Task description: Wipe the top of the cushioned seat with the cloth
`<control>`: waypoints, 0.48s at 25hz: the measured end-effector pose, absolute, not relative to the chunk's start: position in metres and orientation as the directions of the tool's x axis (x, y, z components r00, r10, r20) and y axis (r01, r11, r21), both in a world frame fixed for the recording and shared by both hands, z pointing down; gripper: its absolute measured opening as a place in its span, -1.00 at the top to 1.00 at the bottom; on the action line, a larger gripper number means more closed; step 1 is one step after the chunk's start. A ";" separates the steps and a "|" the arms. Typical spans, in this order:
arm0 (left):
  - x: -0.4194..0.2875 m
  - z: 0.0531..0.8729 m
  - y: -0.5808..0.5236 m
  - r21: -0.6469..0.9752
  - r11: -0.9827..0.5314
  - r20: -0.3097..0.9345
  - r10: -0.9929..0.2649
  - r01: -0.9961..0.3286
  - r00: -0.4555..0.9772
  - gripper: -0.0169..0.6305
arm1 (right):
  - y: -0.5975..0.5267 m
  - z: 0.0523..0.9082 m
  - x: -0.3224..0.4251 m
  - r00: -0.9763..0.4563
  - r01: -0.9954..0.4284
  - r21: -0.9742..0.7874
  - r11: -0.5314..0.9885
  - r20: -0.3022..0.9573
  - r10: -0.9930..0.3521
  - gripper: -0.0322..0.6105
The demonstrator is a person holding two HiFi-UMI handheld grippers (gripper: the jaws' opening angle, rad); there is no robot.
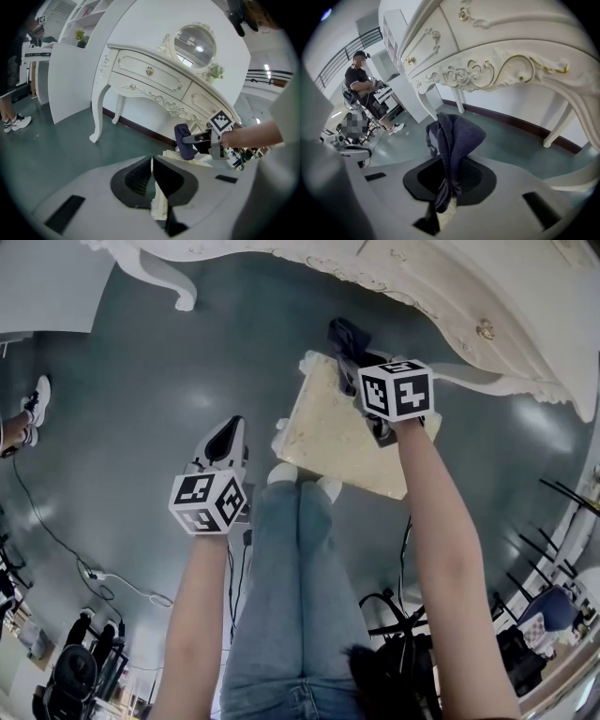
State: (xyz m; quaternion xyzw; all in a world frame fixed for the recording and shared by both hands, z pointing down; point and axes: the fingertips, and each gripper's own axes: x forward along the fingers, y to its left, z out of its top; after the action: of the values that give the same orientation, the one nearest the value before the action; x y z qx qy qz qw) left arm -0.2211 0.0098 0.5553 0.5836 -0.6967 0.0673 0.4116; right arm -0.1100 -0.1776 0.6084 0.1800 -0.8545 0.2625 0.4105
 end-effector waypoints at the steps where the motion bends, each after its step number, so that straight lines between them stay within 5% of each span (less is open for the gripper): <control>1: -0.222 0.556 0.011 0.385 0.311 0.653 -0.757 -0.869 0.019 0.91 | -0.178 0.613 -0.111 -0.582 -0.518 -0.293 0.804 0.809 -0.080 0.77; 12: -0.233 0.564 0.028 0.381 0.353 0.661 -0.750 -0.855 -0.015 0.91 | -0.162 0.657 -0.127 -0.384 -0.402 -0.162 0.901 0.924 -0.005 0.77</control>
State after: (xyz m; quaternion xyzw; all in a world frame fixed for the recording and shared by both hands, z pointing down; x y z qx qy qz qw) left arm -0.2331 0.0284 0.5638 0.5654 -0.7095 0.0631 0.4158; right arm -0.1269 -0.1617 0.6567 0.1254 -0.8112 0.1836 0.5408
